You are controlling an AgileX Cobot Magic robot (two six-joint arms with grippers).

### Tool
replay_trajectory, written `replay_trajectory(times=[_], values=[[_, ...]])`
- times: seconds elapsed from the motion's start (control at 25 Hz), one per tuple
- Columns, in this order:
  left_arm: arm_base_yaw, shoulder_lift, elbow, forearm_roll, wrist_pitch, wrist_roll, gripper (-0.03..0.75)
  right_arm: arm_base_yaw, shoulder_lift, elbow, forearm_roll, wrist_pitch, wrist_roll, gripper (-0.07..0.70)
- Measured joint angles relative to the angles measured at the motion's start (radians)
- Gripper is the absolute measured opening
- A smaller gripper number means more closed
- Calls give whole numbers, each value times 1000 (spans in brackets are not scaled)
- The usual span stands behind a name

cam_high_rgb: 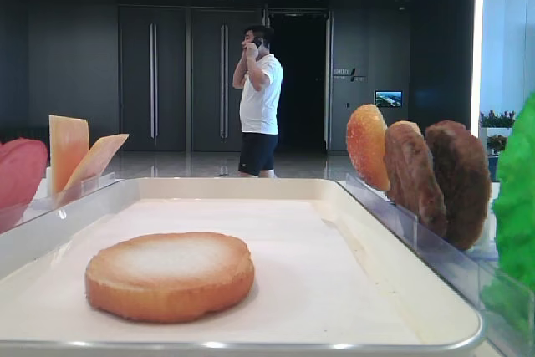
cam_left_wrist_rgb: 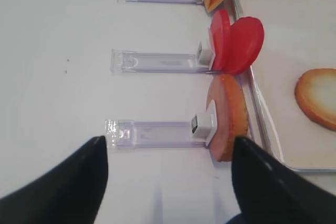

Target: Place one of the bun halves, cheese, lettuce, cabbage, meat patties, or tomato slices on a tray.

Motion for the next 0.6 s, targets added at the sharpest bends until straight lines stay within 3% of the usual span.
replay_trajectory(times=[0.6], values=[[0, -59, 1, 0, 1, 0, 559, 0, 0, 0, 2, 0, 0, 514]])
